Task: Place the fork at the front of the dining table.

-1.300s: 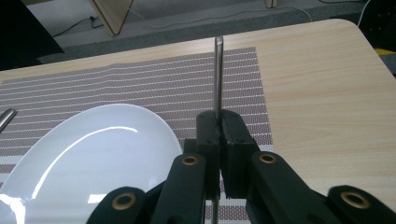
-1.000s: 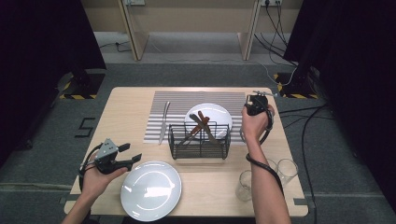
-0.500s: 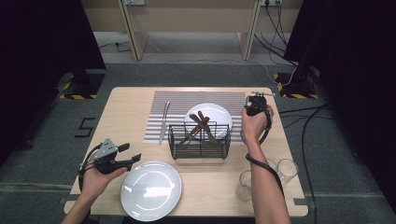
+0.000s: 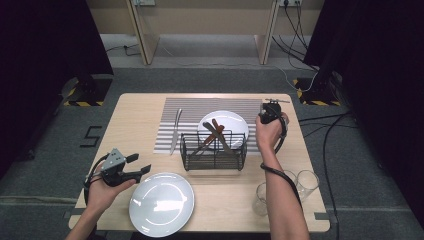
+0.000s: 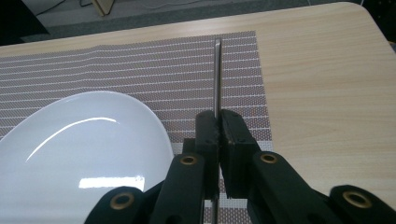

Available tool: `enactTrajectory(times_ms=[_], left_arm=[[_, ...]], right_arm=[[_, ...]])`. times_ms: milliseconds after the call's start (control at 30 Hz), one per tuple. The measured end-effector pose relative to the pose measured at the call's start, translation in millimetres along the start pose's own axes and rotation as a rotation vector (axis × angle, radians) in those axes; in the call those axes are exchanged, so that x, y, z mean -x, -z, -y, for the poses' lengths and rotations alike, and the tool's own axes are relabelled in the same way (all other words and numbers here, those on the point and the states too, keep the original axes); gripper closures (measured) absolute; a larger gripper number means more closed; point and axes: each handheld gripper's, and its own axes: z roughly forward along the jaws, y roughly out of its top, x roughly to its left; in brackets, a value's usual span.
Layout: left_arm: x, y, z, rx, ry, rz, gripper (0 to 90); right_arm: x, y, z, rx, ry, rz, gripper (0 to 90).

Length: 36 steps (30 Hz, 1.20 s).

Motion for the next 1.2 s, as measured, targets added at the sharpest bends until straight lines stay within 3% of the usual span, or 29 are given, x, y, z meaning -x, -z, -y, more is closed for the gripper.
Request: enactTrajectory(times_ms=[367, 733, 1200], left_arm=[[-0.3, -0.1, 0.1, 0.0, 0.001, 0.0, 31.8], [-0.1, 0.0, 0.4, 0.001, 0.005, -0.002, 31.9], [-0.5, 0.8, 0.8, 0.003, 0.005, -0.003, 32.0]], right_arm=[[0.3, -8.4, -0.2, -0.018, -0.013, -0.005, 86.5], [1.0, -2.5, -4.0, -0.031, -0.014, -0.025, 87.5], [-0.3, -4.3, -5.5, -0.069, 0.009, -0.007, 87.5]])
